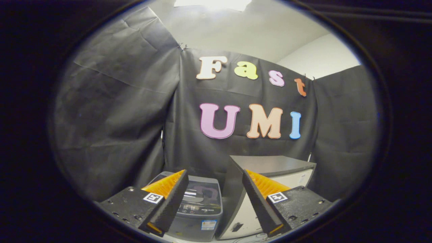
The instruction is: Put the clothes into the washing machine and then close the washing machine lid.
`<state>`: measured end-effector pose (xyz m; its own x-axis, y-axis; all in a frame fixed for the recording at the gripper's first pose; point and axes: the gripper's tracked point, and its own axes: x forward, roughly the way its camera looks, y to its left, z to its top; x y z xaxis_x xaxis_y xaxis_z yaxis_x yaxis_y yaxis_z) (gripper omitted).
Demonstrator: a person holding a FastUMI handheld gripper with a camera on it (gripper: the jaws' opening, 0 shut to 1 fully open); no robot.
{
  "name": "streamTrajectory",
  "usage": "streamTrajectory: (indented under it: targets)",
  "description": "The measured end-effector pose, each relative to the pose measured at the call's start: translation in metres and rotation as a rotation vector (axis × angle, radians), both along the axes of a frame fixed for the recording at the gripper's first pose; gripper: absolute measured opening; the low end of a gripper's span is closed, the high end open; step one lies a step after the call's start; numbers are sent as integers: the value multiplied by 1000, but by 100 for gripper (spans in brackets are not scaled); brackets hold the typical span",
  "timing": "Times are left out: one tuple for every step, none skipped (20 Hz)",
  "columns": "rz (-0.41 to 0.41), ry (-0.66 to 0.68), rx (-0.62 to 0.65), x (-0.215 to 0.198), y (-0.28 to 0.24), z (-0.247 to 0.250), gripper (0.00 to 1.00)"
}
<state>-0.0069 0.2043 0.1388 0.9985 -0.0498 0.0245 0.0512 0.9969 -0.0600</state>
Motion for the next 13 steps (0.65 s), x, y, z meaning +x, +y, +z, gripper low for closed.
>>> streamTrajectory:
  targets:
    - [-1,3,12,-4,-3,-2,97]
    - [0,3,24,-8,-6,-3,97]
    - [4,10,37,-9,-9,-8,97]
    - [8,16,44,-13,-11,-12,97]
    - [5,24,46,-16,-15,-16,97]
    - [6,29,42,-19,-19,-18,97]
    - [8,38,36,-22,-19,-21,97]
    - [7,36,23,-25,-21,-21,97]
    - [-5,41,3,-28,-25,-22,97]
    - [-7,39,-8,-34,-26,-21,97]
    - [-1,39,-13,-36,-25,-21,97]
    - [10,36,-10,-40,-23,-21,97]
    - [27,30,-6,-42,-22,-20,97]
